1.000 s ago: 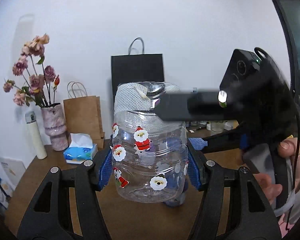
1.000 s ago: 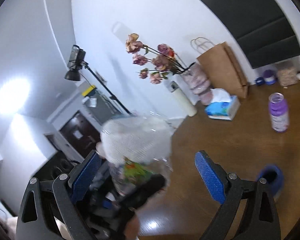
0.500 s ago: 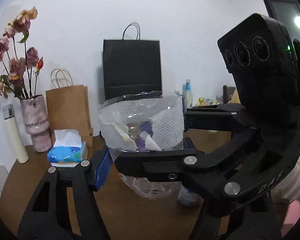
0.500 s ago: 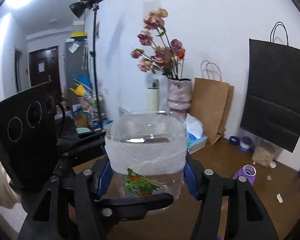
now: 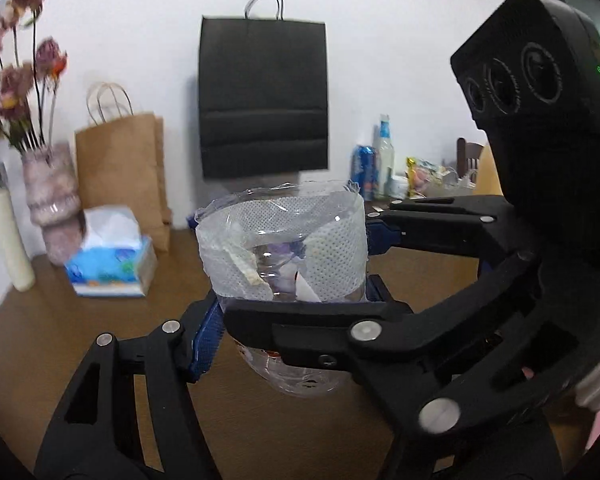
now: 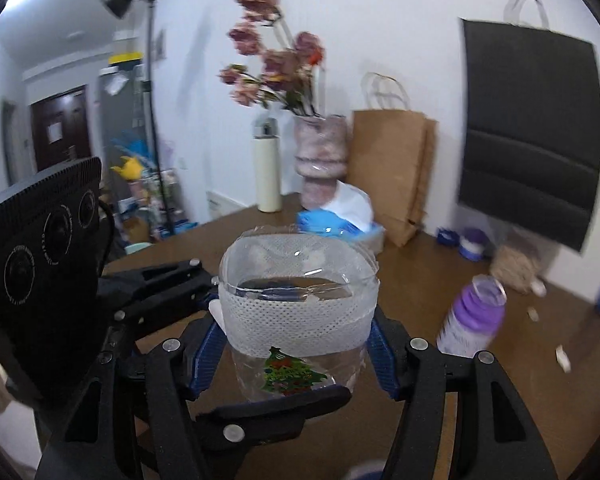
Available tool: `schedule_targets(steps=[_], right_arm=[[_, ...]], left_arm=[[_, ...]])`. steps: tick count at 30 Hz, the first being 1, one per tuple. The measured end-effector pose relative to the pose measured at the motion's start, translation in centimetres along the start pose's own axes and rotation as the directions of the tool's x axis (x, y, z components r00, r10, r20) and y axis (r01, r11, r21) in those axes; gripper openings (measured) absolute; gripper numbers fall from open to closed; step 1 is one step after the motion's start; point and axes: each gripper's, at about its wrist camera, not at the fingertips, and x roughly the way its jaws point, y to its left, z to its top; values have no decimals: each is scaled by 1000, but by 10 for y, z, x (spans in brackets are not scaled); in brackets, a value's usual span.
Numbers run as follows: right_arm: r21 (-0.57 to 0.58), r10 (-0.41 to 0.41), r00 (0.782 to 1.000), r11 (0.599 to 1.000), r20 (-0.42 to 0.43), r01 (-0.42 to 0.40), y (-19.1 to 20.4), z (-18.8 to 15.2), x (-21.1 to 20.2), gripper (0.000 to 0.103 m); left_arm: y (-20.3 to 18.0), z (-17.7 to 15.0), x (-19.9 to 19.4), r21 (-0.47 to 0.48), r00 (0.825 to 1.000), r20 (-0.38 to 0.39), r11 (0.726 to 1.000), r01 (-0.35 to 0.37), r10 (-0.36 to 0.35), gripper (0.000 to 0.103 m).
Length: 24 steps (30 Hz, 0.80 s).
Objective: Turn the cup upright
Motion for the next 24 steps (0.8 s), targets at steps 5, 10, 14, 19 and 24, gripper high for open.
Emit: schedule_targets(steps=[5,10,14,19,24], right_arm=[[105,55,998,993,-34,-51,-17,-42,3,68],[140,101,991,986,-83,-89,-23,-62,20,67],[91,58,992,995,-113,-48,-18,-63,26,67],[47,12,990,999,-138,-5,-11,-66,27,69],[78,-12,994,997,-108,21,-9,-62,5,81]], left_arm=[[-21,-25,15,56,990,-142,998,0,8,61],[-25,-41,28,73,968,-245,997,-33,50,64],[-19,-49,37,43,933,-352,998,-55,66,85],[-18,-57,12,33,931,-360,998,-53,62,97],[-12,-57,-16,22,924,-359,991,-130,129,98]])
